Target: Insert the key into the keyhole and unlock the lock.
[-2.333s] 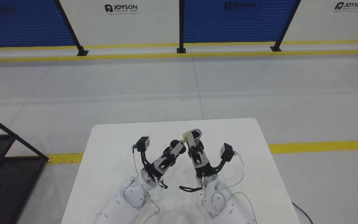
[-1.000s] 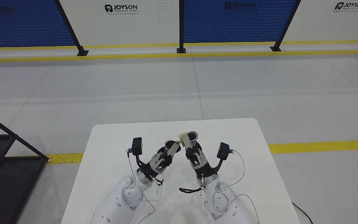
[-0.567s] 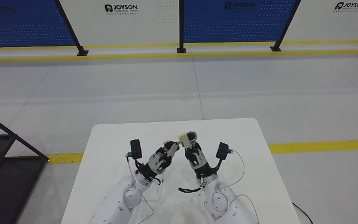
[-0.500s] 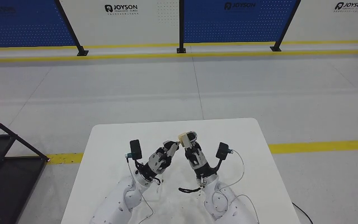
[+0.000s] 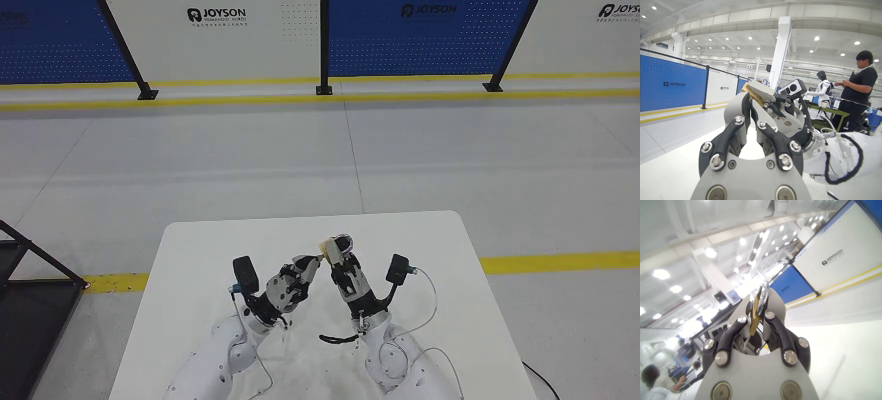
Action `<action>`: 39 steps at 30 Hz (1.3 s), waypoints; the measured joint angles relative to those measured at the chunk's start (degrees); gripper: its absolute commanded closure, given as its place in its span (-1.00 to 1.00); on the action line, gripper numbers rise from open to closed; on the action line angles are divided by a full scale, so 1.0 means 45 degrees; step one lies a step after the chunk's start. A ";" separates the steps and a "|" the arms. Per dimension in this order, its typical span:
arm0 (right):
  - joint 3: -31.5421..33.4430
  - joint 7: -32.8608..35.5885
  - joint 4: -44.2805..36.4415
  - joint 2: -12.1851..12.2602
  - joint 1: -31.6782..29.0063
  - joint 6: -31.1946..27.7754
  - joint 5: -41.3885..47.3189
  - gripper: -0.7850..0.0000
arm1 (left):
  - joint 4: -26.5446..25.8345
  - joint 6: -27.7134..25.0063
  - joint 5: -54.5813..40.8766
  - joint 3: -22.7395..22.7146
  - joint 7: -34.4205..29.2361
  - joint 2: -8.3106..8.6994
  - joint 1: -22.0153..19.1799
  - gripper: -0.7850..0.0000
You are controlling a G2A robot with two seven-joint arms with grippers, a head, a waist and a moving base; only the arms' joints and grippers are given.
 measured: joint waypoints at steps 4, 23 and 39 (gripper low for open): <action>-0.0020 -0.0004 -0.0002 0.0012 -0.0013 -0.0016 0.0022 1.00 | 0.0046 0.0531 0.0620 0.0113 0.0530 0.0002 -0.0075 1.00; -0.0074 0.0013 -0.0060 0.0063 -0.0041 0.0027 0.0176 1.00 | 0.0764 0.3579 0.3465 0.0555 0.2997 0.0043 -0.0545 1.00; -0.0095 -0.0009 -0.0068 0.0100 -0.0015 0.0060 0.0208 1.00 | 0.1001 0.3746 0.3857 0.0703 0.4378 0.0162 -0.0704 -1.00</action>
